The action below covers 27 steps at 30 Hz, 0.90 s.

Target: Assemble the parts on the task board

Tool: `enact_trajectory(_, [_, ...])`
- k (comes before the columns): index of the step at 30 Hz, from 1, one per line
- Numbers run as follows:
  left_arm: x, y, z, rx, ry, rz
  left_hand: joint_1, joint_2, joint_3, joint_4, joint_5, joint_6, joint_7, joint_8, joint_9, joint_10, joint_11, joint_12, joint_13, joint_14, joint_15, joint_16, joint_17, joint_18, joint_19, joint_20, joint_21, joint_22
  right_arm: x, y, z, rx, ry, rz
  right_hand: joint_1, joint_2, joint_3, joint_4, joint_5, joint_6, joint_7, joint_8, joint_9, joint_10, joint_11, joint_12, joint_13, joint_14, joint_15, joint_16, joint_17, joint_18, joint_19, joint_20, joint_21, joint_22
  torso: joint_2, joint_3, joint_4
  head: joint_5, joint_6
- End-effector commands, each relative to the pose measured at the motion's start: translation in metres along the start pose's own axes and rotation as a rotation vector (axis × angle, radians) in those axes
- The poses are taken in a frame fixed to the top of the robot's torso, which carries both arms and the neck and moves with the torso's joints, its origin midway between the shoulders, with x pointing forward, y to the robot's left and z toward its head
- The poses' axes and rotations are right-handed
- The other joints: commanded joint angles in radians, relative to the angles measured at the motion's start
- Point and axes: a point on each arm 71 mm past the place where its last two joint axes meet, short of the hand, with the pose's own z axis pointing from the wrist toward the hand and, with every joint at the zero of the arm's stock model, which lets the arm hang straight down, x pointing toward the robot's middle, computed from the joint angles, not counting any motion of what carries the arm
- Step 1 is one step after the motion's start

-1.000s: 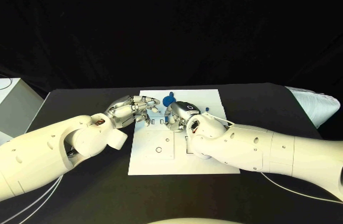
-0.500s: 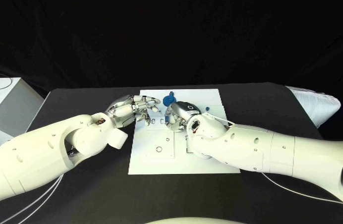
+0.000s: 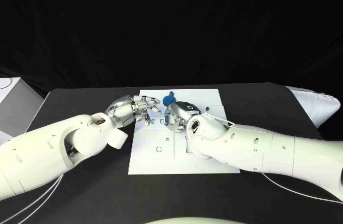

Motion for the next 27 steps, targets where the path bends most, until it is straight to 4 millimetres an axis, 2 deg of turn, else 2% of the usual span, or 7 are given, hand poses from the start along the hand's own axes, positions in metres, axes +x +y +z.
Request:
enact_trajectory(1, [0.0022, -0.0006, 0.0006, 0.005, 0.017, -0.002, -0.007, -0.002, 0.001, 0.004, 0.001, -0.001, 0.004, -0.005, 0.001, 0.004, 0.003, -0.004, -0.001, -0.005, -0.001, -0.006, -0.002, 0.008, -0.006, -0.001, -0.002, -0.001, 0.0000, 0.0017, -0.0006, -0.020, -0.007, -0.009, -0.009, -0.004, -0.007, -0.001, -0.008, -0.007, 0.001, -0.005, -0.001, -0.008, -0.002, -0.005, 0.000, 0.074, 0.007, -0.004, 0.123, -0.006, -0.004, 0.004, -0.005, -0.001, 0.000, -0.0001, 0.0006, 0.000, -0.001])
enact_trajectory(17, [0.0012, -0.0006, 0.0002, 0.004, 0.015, -0.002, -0.007, -0.001, 0.001, 0.004, 0.001, -0.001, 0.004, -0.004, 0.001, 0.004, 0.003, -0.004, -0.001, -0.005, -0.001, -0.007, -0.003, 0.008, -0.006, -0.001, -0.001, -0.001, 0.0006, -0.0002, -0.0032, -0.017, 0.004, -0.015, -0.010, -0.005, -0.009, 0.000, -0.011, -0.008, 0.001, -0.005, -0.001, -0.007, -0.002, -0.004, 0.001, 0.074, 0.008, -0.004, 0.124, -0.006, -0.004, 0.004, -0.005, -0.001, 0.000, 0.0003, 0.0008, 0.000, -0.002])
enact_trajectory(27, [0.0008, -0.0005, 0.0003, 0.005, 0.013, -0.001, -0.007, -0.001, 0.001, 0.004, 0.001, -0.001, 0.004, -0.004, 0.001, 0.004, 0.003, -0.004, -0.001, -0.005, -0.001, -0.007, -0.003, 0.008, -0.006, -0.001, -0.001, -0.001, 0.0003, -0.0028, -0.0041, -0.010, -0.003, -0.016, -0.010, -0.004, -0.009, 0.000, -0.011, -0.007, 0.001, -0.004, -0.001, -0.007, -0.002, -0.004, 0.002, 0.074, 0.008, -0.004, 0.123, -0.006, -0.004, 0.004, -0.005, -0.001, 0.000, 0.0010, -0.0014, 0.001, -0.001])
